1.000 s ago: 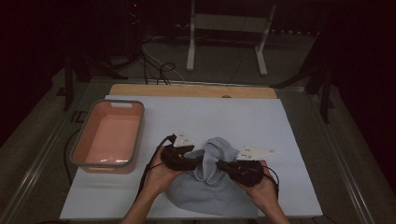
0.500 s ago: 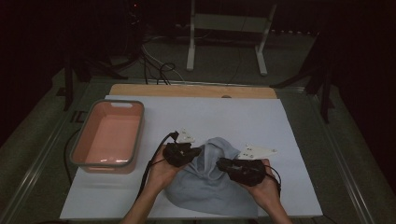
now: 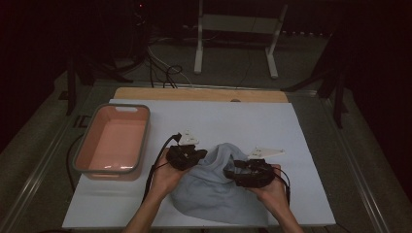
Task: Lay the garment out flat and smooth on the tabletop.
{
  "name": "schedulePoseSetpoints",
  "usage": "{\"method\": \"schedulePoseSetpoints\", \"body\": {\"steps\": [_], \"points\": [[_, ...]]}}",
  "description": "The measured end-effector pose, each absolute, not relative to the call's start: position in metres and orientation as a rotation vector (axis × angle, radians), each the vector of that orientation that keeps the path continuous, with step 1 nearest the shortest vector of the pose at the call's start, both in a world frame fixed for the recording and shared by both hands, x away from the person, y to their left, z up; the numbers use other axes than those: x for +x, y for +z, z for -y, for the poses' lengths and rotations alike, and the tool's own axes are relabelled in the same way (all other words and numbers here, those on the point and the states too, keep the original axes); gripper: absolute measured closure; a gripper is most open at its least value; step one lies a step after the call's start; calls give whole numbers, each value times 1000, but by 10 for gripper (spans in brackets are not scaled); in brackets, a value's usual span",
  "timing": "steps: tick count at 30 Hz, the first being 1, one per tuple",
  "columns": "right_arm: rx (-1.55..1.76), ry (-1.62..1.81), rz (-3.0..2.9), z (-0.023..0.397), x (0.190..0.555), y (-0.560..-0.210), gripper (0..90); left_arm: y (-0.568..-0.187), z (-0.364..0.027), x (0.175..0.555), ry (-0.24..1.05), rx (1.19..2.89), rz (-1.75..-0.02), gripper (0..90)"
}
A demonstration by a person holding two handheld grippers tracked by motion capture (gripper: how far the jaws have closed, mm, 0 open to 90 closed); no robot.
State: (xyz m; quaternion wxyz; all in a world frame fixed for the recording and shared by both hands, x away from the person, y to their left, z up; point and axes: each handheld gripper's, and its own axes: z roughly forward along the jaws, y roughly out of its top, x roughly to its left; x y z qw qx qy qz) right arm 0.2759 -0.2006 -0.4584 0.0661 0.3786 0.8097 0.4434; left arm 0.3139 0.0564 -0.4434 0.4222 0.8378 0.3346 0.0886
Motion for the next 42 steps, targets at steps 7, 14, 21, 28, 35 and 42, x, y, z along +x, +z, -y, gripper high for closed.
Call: {"method": "schedulePoseSetpoints", "body": {"steps": [7,14,21,28,35,42], "points": [[1278,1268,-2444,182,292,-472,266,-442,-60,314,235,2091,-844,846],[1317,1226,-2493,171,299,-480,422,-442,-60,314,237,2084,-849,774],[1191,1278,-2525,171,289,-473,849,-442,-62,316,247,2070,-870,623],[1021,1339,-2522,171,269,-459,857,-443,-61,317,253,2058,-890,559],[889,1344,-2522,170,254,-456,857,-446,-58,319,239,2085,-889,498],[769,1358,-2530,170,244,-452,857,-455,-45,321,216,2147,-856,449]]}}
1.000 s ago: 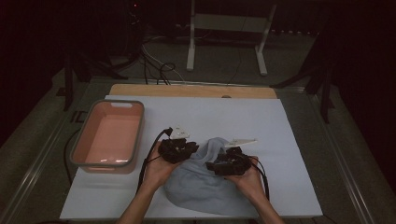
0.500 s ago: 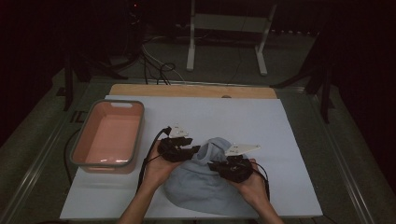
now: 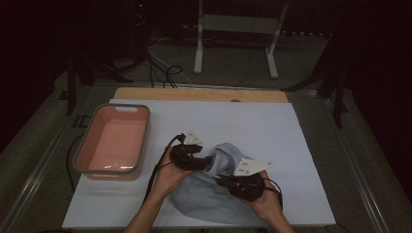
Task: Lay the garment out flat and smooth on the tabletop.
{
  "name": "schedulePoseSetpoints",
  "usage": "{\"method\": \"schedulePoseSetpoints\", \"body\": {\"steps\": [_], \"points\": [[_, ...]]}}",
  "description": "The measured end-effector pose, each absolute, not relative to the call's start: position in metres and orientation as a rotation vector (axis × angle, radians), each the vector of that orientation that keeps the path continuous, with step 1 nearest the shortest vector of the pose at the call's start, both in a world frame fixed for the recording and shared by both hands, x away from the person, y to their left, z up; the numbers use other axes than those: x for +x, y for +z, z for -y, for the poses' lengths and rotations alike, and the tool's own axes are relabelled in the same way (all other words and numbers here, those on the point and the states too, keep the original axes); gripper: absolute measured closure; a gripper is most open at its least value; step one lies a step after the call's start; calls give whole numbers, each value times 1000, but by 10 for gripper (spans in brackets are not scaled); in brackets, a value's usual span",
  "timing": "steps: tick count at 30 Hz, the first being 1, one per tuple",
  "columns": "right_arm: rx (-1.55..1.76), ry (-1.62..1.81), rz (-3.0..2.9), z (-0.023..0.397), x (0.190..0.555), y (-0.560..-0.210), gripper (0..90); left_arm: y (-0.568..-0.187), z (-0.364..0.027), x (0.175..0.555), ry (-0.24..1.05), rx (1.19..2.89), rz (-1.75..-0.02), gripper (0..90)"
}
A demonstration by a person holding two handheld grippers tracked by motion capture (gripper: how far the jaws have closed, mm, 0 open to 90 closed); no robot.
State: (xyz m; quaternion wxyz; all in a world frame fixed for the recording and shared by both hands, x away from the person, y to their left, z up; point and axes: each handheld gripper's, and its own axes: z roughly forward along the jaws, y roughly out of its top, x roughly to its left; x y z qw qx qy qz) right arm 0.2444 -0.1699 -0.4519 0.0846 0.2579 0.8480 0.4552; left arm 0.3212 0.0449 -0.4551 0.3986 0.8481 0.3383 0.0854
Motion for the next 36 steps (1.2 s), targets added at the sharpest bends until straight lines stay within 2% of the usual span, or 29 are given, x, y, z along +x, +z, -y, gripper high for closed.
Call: {"method": "schedulePoseSetpoints", "body": {"steps": [8,11,15,22,23,27,31,36], "points": [[685,1356,-2535,168,239,-449,849,-464,-32,320,160,2211,-806,437],[679,1335,-2560,171,239,-450,759,-468,-30,314,142,2224,-780,440],[712,1356,-2548,177,240,-447,580,-473,-30,307,138,2234,-773,434],[913,1382,-2418,196,257,-441,434,-478,-31,299,158,2254,-760,421],[913,1382,-2418,196,257,-441,434,-478,-31,299,158,2254,-760,421],[1042,1327,-2434,195,280,-453,345,-479,-33,298,158,2258,-759,422],[1029,1251,-2482,185,291,-466,377,-480,-33,296,155,2259,-748,422],[960,1251,-2479,176,291,-466,669,-481,-36,296,138,2251,-757,431]]}}
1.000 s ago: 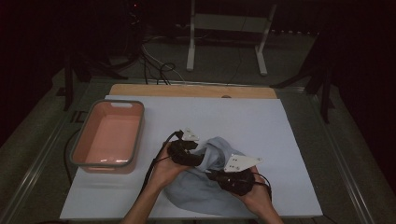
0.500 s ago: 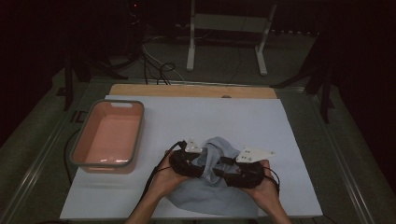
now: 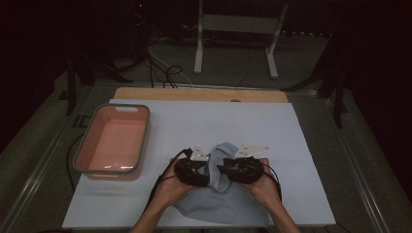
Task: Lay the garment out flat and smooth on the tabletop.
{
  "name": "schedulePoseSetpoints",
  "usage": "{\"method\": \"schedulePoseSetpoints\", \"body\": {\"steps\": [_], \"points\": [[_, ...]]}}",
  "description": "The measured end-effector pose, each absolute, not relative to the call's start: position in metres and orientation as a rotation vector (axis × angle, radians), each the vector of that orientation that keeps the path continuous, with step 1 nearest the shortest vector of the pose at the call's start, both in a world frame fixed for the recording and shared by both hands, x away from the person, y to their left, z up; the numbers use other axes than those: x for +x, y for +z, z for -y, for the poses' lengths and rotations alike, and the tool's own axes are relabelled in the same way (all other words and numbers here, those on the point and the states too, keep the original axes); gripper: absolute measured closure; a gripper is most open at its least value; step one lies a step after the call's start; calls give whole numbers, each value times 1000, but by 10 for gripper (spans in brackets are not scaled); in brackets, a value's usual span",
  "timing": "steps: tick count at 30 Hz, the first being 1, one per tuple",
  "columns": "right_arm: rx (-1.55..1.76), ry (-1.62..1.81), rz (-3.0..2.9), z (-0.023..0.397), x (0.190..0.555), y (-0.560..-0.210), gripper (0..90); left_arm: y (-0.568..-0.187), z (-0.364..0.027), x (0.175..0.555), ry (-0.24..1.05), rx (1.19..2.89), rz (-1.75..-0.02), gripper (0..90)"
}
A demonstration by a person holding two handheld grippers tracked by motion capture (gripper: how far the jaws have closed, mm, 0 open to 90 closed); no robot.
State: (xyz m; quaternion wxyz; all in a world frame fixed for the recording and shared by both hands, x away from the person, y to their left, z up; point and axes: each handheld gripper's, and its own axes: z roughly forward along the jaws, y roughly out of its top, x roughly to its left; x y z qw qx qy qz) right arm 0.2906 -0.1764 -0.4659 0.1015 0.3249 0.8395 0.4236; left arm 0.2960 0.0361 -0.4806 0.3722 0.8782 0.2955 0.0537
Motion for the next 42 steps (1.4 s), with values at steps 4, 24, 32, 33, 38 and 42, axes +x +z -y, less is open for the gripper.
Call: {"method": "schedulePoseSetpoints", "body": {"steps": [4,24,32,33,38,42], "points": [[939,1253,-2478,175,290,-464,829,-481,-37,296,133,2244,-757,434],[744,1376,-2382,182,266,-434,859,-456,-60,318,188,2147,-802,409],[764,1382,-2364,185,268,-430,748,-458,-54,320,179,2169,-766,858],[776,1384,-2360,188,269,-431,654,-454,-59,321,201,2144,-800,865],[902,1371,-2321,209,276,-436,478,-445,-80,327,240,2057,-888,872],[1003,1305,-2308,227,280,-445,446,-443,-88,330,263,2022,-939,872]]}}
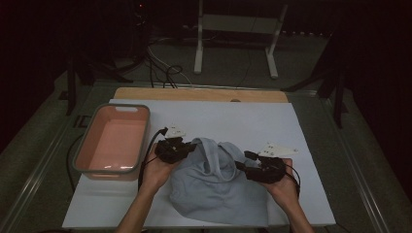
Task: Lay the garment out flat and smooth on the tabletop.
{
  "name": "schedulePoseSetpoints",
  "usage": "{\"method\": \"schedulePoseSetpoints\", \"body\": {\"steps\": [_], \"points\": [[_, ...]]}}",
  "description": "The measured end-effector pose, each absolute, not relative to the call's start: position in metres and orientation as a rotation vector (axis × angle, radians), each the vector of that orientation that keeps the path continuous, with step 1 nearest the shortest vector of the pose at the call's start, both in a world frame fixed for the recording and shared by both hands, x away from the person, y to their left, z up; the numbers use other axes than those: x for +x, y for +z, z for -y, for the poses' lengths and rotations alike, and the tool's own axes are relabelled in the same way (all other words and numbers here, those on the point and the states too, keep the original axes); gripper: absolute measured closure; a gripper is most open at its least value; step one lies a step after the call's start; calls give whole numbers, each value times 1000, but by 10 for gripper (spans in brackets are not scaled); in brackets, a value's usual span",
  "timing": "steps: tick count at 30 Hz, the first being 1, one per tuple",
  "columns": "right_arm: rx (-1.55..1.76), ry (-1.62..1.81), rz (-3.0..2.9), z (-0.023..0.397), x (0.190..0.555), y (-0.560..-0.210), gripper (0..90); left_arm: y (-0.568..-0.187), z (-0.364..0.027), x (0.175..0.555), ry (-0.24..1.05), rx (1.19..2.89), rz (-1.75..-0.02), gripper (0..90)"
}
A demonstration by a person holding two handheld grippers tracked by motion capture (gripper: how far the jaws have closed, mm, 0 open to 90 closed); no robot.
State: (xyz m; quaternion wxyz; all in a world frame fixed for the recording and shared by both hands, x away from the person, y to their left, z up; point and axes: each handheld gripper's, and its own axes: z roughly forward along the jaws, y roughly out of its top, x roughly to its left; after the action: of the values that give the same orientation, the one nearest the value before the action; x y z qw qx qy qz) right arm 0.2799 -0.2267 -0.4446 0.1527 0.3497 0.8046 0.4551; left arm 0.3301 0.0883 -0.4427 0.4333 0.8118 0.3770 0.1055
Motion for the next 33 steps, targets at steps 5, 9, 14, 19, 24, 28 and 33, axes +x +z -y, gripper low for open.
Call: {"method": "schedulePoseSetpoints", "body": {"steps": [5,9,14,19,24,28,33], "points": [[1082,1196,-2307,239,283,-459,432,-443,-91,335,271,1991,-982,872],[1129,1145,-2312,245,286,-468,430,-440,-94,339,282,1976,-1001,872],[1187,1104,-2311,249,290,-474,437,-436,-96,342,293,1960,-1020,873],[1257,1004,-2327,250,301,-486,466,-436,-96,344,292,1953,-1024,873],[1310,949,-2336,249,312,-498,526,-435,-99,345,293,1946,-1034,873],[1288,954,-2356,247,310,-497,839,-432,-102,347,302,1933,-1049,875],[1294,947,-2297,255,304,-486,857,-427,-111,349,326,1901,-1097,877]]}}
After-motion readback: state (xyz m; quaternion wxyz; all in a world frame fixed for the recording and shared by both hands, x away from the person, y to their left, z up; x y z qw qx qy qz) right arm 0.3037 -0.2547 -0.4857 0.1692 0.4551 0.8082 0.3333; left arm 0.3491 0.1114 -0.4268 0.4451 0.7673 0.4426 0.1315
